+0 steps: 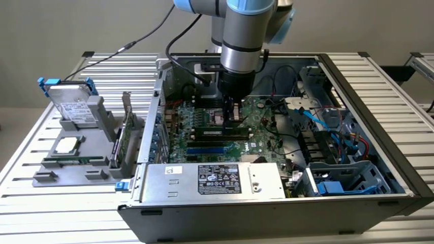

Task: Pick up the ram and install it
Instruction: 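Insert the ram into the slot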

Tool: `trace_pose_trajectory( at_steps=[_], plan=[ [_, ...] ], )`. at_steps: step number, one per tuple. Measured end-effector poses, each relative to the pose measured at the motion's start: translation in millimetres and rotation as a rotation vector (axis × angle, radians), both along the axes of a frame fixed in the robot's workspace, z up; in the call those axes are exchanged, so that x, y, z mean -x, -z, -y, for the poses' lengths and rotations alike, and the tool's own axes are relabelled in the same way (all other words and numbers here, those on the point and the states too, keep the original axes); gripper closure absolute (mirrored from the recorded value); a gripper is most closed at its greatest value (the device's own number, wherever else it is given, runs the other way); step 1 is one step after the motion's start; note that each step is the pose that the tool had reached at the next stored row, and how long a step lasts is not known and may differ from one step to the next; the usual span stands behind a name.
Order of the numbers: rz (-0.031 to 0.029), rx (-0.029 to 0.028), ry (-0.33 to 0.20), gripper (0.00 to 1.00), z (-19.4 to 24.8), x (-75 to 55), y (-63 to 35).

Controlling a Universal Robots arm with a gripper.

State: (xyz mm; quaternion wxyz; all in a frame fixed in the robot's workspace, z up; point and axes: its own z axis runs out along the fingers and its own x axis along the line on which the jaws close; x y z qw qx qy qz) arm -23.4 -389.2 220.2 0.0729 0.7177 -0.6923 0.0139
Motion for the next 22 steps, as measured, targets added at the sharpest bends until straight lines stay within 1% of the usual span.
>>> trace_pose_trajectory(
  at_steps=[22],
  plan=[
    [0.0001,0.0014,-0.012,0.86,-0.2,0.0,0.5]
  ],
)
